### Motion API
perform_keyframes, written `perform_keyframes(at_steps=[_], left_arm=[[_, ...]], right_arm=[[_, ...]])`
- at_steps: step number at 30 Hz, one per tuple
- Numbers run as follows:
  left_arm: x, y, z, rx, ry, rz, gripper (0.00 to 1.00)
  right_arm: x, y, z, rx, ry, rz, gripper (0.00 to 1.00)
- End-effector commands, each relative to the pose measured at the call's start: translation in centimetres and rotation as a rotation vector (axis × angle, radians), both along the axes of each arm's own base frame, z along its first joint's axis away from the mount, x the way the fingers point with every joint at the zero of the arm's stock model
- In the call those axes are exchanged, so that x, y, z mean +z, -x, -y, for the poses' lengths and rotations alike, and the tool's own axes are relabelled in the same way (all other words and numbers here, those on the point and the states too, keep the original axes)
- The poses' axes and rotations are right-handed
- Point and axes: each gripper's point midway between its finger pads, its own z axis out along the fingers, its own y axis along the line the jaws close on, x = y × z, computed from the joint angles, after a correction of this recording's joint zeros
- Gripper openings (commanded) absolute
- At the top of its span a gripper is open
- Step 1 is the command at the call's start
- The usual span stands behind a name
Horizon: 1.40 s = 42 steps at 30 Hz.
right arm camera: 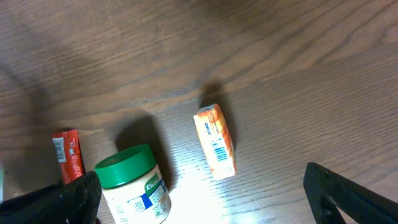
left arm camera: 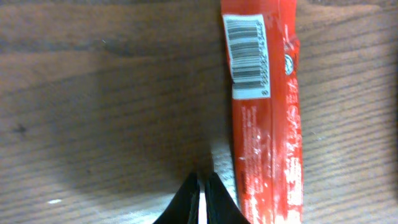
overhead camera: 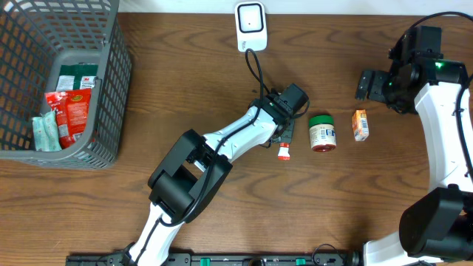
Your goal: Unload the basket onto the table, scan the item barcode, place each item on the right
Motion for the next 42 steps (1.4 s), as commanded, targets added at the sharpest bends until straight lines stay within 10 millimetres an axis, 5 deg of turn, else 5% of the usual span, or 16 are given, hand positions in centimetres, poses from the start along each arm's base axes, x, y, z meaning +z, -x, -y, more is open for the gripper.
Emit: perform_keyframes(at_steps=[1,19,29,42], left_arm=[[-1.1,0.9,0.2,0.025,0.022,-0.057,0.08],[-0.9,2.0,1.5,0.107,0.116,-0.148,0.08],[-0.7,1.1,1.9,0.048,0.122,-0.098,0.08],[-0.6,-1.3,-0.2,0.054,0.004,0.043,0.08]], right_arm=[[1.2,-0.2,0.2,0.002,0.005,0.032,0.99],[1.2,-0.2,0.2,0.003,0.005,0.032,0.99],[1.2,-0.2,0.2,0.003,0.005,0.032,0.99],[1.2,-0.2,0.2,0.003,0.005,0.032,0.99]])
